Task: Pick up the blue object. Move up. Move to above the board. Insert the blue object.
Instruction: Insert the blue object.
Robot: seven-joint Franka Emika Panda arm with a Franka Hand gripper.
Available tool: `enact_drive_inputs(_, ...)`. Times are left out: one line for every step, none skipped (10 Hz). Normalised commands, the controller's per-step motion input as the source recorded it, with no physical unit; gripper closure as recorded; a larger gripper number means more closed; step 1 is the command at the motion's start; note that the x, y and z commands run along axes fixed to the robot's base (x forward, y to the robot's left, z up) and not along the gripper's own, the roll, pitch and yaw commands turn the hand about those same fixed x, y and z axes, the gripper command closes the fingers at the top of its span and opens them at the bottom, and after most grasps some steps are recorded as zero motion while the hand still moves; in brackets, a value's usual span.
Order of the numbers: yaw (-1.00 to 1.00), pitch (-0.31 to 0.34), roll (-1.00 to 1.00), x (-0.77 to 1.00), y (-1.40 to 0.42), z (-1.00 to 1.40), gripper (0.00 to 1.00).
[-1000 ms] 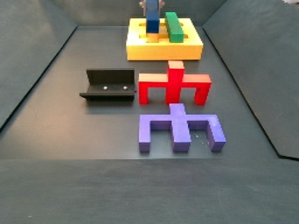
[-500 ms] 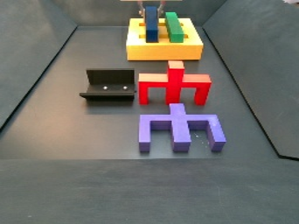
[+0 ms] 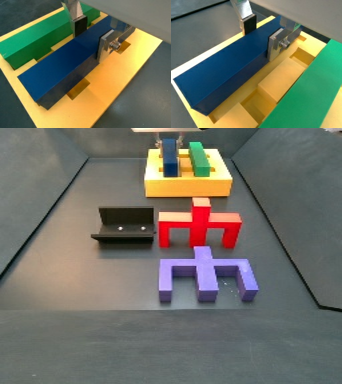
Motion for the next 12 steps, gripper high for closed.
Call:
enact_drive_inputs(0.00,0.061,0.17,-0.03,-0.02,0.00,1.00)
enact_drive_inputs(0.00,0.057,0.15,-0.01,-0.02,0.00,1.00)
enact_drive_inputs(0.00,0.044,0.14,0.00,-0.07,-0.01,1.00)
enact_drive_inputs(0.00,0.047,0.14,0.00,-0.05,-0.04,1.00)
enact_drive_inputs(0.00,0.036,0.14,-0.13,-0.01,-0.03,1.00)
enact_drive_inputs(0.00,0.027,0.15,-0.21,-0.03,0.00,1.00)
enact_drive_inputs(-0.02,0.034,0.16,-0.15,-0.05,-0.01,1.00)
enact_drive_inputs(-0.04,0.039,0.16,-0.10,-0.08,-0.01,1.00)
enact_drive_inputs(-0.03,0.044,0.13,0.00,-0.13,0.00,1.00)
enact_drive_inputs(-0.07,0.064,0.15,0.01,-0.14,-0.07,1.00)
enact_drive_inputs(-0.08,0.074,0.16,0.02,-0.15,-0.05,1.00)
enact_drive_inputs(-0.03,0.079,0.20,0.10,-0.08,-0.17,1.00)
